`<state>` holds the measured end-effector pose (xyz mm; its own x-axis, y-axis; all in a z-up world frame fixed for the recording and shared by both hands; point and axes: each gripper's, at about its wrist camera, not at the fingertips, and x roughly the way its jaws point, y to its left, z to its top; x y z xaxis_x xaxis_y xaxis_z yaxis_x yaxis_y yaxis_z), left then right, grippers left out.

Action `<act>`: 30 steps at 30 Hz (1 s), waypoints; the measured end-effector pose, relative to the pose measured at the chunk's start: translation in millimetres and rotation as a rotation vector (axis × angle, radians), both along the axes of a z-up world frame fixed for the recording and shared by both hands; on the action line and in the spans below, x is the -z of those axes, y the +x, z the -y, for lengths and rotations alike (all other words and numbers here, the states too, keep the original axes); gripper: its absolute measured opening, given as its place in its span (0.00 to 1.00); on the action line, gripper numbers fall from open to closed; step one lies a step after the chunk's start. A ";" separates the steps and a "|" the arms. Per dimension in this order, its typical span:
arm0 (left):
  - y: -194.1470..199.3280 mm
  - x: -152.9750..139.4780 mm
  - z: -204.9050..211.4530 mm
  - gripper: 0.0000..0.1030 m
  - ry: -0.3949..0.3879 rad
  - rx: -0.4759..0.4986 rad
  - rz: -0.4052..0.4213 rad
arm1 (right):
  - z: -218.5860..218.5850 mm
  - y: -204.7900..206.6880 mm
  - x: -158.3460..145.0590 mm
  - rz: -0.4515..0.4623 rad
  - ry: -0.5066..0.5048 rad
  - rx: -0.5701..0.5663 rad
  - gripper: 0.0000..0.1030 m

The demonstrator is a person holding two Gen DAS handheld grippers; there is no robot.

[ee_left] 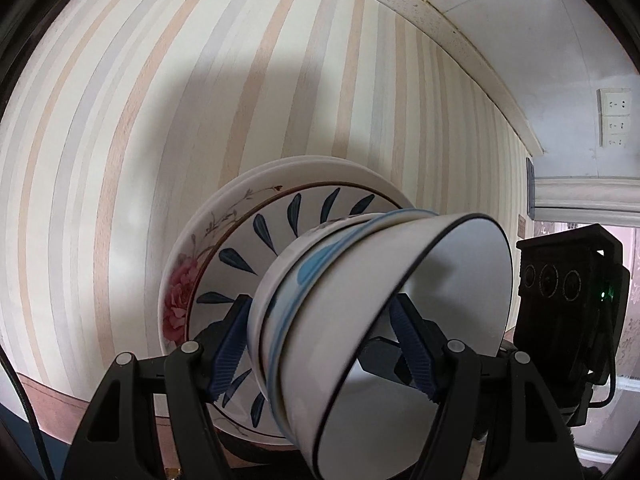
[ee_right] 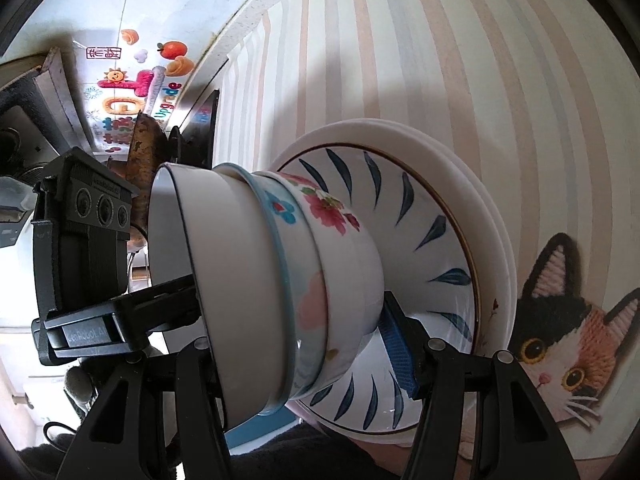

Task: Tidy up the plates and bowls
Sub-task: 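Lower the bowl stack onto the plate stack and open both grippers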

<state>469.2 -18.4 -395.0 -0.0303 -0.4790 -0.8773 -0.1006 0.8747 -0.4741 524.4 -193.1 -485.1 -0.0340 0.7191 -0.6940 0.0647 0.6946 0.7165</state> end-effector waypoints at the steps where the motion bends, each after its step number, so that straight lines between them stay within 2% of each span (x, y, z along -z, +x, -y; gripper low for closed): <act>1: 0.3 -0.2 0.3 0.65 0.001 0.005 0.002 | -0.3 0.1 0.2 -0.001 -0.001 0.000 0.59; 3: -0.9 -2.3 1.3 0.65 0.008 0.016 0.011 | -0.2 0.2 0.2 -0.003 -0.003 0.001 0.59; 15: -15.0 -46.2 -0.9 0.65 0.211 0.053 0.187 | -3.5 -6.3 -12.8 0.023 -0.085 -0.006 0.59; 20: -25.0 -69.4 -3.9 0.65 0.277 0.054 0.259 | 2.0 -12.4 -34.3 0.065 -0.111 0.007 0.59; 23: -32.9 -84.0 -3.0 0.67 0.325 0.057 0.298 | 4.7 -18.9 -57.8 0.114 -0.144 0.015 0.60; 26: -41.0 -98.1 -3.4 0.67 0.337 0.056 0.330 | 5.4 -28.9 -86.6 0.177 -0.195 0.014 0.60; 29: -48.2 -111.4 -2.2 0.72 0.398 0.068 0.363 | 6.6 -41.7 -118.4 0.241 -0.252 0.037 0.76; 30: -50.6 -116.1 -2.1 0.82 0.415 0.073 0.379 | 7.5 -47.1 -130.0 0.270 -0.276 0.051 0.81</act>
